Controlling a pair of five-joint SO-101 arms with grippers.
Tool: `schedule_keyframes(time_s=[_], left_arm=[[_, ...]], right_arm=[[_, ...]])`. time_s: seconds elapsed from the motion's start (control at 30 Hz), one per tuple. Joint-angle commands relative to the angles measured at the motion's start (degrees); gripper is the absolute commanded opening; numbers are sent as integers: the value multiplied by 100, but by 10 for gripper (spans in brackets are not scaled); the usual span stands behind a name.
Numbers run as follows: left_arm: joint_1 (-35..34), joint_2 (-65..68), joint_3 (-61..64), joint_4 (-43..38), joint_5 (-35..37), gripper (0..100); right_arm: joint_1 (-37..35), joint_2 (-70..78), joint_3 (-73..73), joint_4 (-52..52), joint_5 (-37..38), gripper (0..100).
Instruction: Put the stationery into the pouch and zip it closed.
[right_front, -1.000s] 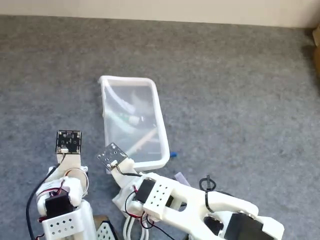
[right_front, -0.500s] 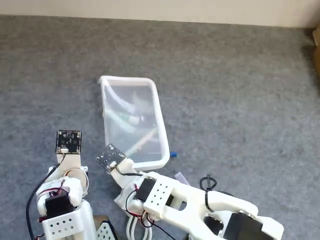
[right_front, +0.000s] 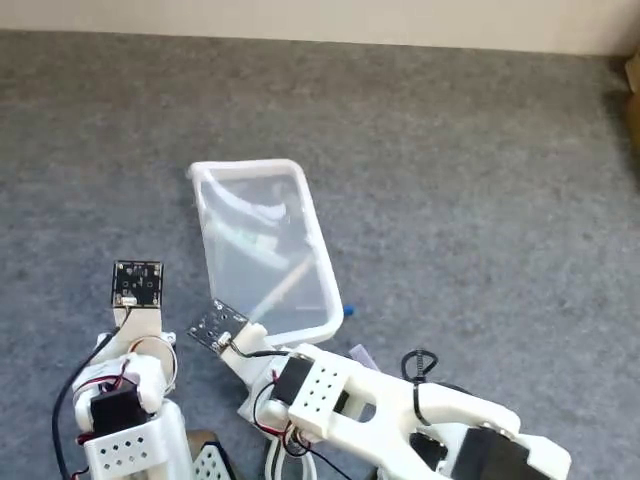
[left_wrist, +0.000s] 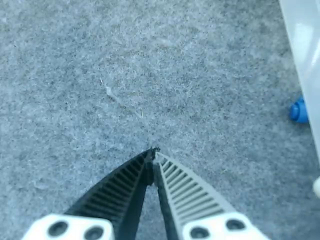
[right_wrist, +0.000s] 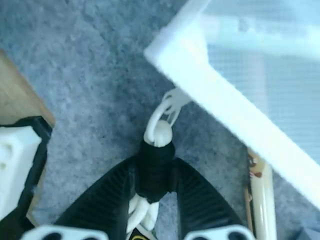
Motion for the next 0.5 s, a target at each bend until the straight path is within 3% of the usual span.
schedule_keyframes(time_s=[0.0, 0.2, 0.47], left_arm=[[-66, -40, 127, 35, -44, 8], [-66, -40, 127, 35, -44, 8], [-66, -40, 127, 35, -44, 8]], right_arm=[[171, -954, -101, 57, 105, 5], [681, -2299, 224, 277, 105, 5], [787, -3705, 927, 242, 105, 5]])
